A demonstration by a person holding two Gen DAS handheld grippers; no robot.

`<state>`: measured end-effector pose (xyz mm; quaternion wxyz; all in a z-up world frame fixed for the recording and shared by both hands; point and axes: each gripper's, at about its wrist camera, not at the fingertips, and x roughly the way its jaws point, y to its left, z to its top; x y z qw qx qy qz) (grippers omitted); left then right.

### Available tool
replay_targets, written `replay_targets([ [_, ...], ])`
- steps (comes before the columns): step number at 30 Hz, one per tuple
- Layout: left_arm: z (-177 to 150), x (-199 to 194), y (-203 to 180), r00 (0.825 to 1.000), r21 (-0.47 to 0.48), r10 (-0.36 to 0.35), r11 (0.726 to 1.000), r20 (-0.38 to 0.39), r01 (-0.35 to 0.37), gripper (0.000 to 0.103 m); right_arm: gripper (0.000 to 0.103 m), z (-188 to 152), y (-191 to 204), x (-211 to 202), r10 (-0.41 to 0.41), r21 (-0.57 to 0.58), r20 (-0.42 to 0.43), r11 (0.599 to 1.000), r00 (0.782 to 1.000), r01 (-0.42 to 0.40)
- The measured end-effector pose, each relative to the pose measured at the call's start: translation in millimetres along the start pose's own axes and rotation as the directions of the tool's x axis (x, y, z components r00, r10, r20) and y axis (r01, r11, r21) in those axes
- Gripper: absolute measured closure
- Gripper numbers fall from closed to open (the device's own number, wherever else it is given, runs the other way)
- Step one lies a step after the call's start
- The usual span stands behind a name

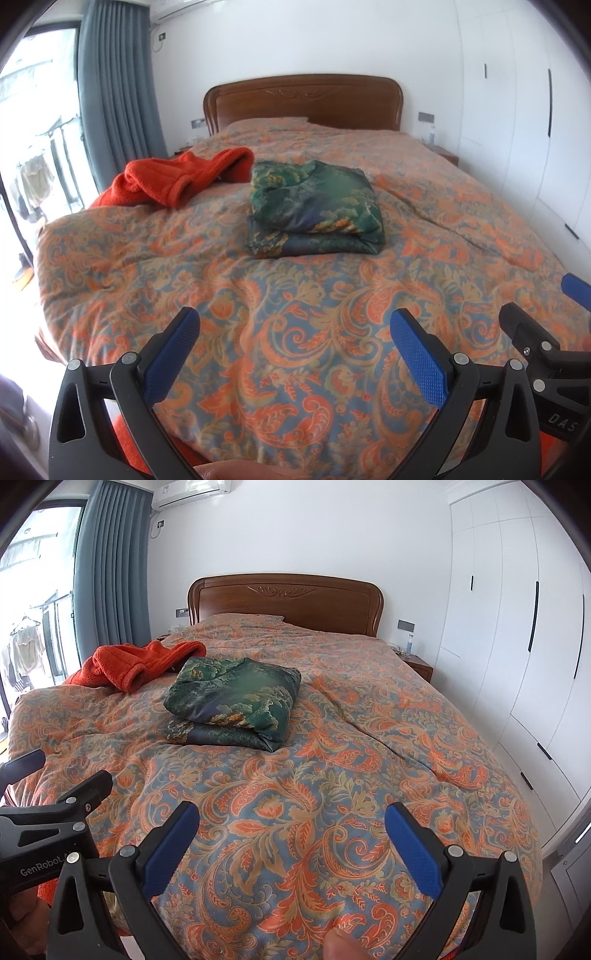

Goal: Fold large clothes

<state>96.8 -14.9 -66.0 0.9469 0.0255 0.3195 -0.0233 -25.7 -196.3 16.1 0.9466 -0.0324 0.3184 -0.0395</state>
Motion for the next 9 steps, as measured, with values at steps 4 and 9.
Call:
replay_targets([
  [4, -0.9, 1.7, 0.6, 1.0, 0.004, -0.003, 1.0, 0.001, 0.003, 0.0, 0.001, -2.0, 0.5, 2.0, -0.004, -0.004, -0.006, 1.0, 1.0, 0.004],
  [9, -0.9, 1.2, 0.5, 1.0, -0.01, 0.008, 1.0, 0.014, -0.008, 0.0, 0.001, -2.3, 1.0, 2.3, 0.001, -0.004, -0.008, 1.0, 1.0, -0.001],
])
